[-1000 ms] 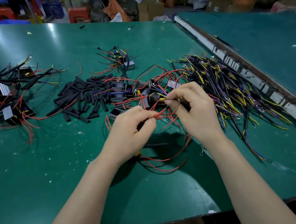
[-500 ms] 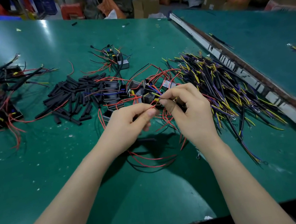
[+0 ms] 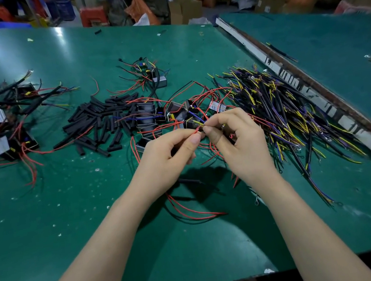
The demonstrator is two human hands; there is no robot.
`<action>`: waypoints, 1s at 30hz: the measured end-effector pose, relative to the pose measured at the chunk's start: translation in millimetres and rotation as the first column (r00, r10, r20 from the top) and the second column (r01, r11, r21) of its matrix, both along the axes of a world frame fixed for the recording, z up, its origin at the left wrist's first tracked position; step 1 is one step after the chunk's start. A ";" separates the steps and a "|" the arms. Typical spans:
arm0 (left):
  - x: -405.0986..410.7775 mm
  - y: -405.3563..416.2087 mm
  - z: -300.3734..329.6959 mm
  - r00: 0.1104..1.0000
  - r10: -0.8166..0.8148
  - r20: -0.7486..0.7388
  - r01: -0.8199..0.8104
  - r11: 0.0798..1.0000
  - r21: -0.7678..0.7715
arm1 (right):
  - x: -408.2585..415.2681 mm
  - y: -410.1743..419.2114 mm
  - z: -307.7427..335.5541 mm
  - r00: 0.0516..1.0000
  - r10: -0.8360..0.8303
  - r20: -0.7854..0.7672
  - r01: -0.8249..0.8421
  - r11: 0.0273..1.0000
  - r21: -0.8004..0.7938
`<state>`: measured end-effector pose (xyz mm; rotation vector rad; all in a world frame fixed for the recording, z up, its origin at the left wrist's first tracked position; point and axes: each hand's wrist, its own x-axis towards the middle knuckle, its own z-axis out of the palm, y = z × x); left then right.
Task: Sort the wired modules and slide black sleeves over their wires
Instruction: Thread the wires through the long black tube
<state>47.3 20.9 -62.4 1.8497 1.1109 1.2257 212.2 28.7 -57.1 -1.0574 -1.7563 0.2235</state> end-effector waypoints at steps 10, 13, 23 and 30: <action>2.6 -0.7 1.2 0.995 0.006 0.103 -0.001 0.999 -0.045 | -4.3 -2.1 -1.5 0.999 0.024 -0.024 -0.025 0.999 -0.021; 2.6 0.3 2.3 0.993 0.024 0.118 -0.021 0.999 -0.027 | -6.0 -2.7 -1.7 0.999 0.031 -0.027 -0.031 0.999 -0.018; -0.1 0.1 4.7 0.993 -0.034 0.115 0.036 0.999 -0.020 | -5.7 -2.5 -1.7 0.999 0.029 -0.036 -0.029 1.000 -0.004; 2.5 -2.9 9.7 0.982 0.014 0.188 -0.006 0.999 -0.042 | -8.7 -4.9 -0.7 0.999 0.049 -0.017 -0.049 0.999 0.014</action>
